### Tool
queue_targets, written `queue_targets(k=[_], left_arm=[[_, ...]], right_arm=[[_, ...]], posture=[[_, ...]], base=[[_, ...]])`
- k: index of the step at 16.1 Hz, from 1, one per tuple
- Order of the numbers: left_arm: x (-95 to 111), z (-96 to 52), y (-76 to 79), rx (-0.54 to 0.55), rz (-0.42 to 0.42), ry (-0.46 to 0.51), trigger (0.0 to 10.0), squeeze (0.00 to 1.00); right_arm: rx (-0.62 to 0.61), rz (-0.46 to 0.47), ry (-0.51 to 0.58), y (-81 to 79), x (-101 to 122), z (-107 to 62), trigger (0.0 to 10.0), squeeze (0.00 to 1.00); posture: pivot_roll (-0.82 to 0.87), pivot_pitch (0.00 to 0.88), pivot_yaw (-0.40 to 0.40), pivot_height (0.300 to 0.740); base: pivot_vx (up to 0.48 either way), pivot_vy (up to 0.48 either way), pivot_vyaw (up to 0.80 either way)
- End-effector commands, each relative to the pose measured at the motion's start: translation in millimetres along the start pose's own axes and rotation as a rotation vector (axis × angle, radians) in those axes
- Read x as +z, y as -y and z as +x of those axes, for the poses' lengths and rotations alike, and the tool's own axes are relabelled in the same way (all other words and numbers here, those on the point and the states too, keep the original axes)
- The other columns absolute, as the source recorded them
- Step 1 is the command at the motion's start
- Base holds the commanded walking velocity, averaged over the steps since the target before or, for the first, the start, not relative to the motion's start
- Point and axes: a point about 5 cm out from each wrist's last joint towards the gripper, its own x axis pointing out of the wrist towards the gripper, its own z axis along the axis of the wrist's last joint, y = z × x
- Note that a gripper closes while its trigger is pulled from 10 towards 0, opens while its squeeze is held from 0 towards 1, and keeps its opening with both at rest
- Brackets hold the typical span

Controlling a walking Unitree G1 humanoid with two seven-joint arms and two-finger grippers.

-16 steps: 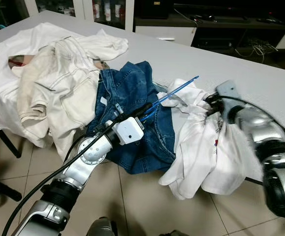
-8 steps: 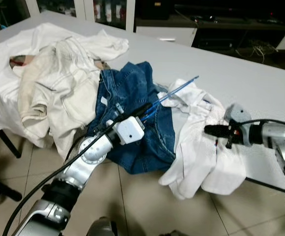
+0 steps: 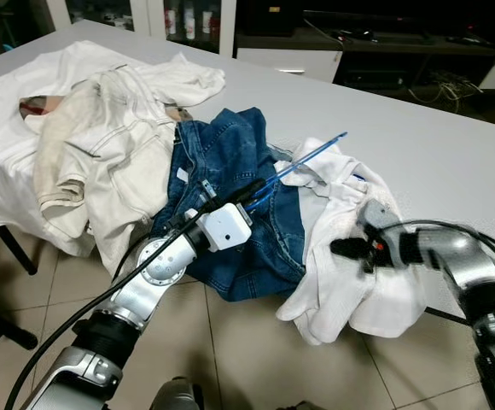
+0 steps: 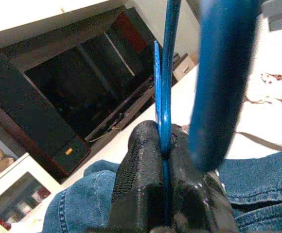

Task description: Hang hanger

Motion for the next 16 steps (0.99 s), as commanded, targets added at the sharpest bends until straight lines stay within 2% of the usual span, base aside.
queue_targets(k=[1, 3, 5, 7, 10, 12, 14, 16], left_arm=[[2.8, 2.3, 0.8, -0.002, 0.010, 0.013, 10.0, 0.00], [3.0, 2.0, 1.5, 0.001, 0.007, 0.012, 10.0, 0.00], [3.1, 1.9, 1.6, 0.002, 0.007, 0.012, 10.0, 0.00], [3.1, 1.3, 1.6, 0.001, 0.008, 0.011, 10.0, 0.00], [3.0, 0.9, 1.5, 0.000, 0.008, 0.010, 10.0, 0.00], [2.8, 0.5, 1.3, -0.001, 0.010, 0.009, 10.0, 0.00], [2.4, -0.2, 1.5, -0.002, 0.011, 0.007, 10.0, 0.00], [2.5, -0.2, 1.6, -0.004, 0.010, 0.009, 10.0, 0.00]], right_arm=[[-0.061, 0.010, -0.061, 3.1, -5.6, 2.6, 10.0, 0.00], [-0.328, -0.008, -0.079, 22.1, 4.4, 3.4, 10.0, 0.00], [-0.445, -0.029, -0.048, 31.9, 15.7, 0.1, 10.0, 0.00], [-0.638, -0.035, -0.011, 47.3, 29.4, -9.7, 10.0, 0.00], [-0.770, -0.013, -0.021, 55.2, 27.4, -18.1, 10.0, 0.00], [-0.745, 0.028, 0.042, 54.7, 32.8, -16.4, 10.0, 0.00], [-0.600, 0.076, 0.165, 50.2, 41.3, -14.3, 10.0, 0.00], [-0.514, 0.075, 0.194, 48.0, 39.8, -18.6, 10.0, 0.00]], posture=[[0.14, 0.000, -0.096, 0.710], [0.14, 0.000, -0.099, 0.710], [0.14, 0.000, -0.099, 0.710], [0.15, 0.000, -0.099, 0.710], [0.15, 0.000, -0.097, 0.710], [0.15, 0.000, -0.097, 0.710], [0.15, 0.000, -0.094, 0.710], [0.15, 0.000, -0.094, 0.710]], base=[[0.000, 0.000, 0.00], [0.000, 0.000, 0.00], [0.000, 0.000, 0.00], [0.000, 0.000, 0.00], [0.000, 0.000, 0.00], [0.000, 0.000, 0.00], [0.000, 0.000, 0.00], [0.000, 0.000, 0.00]])
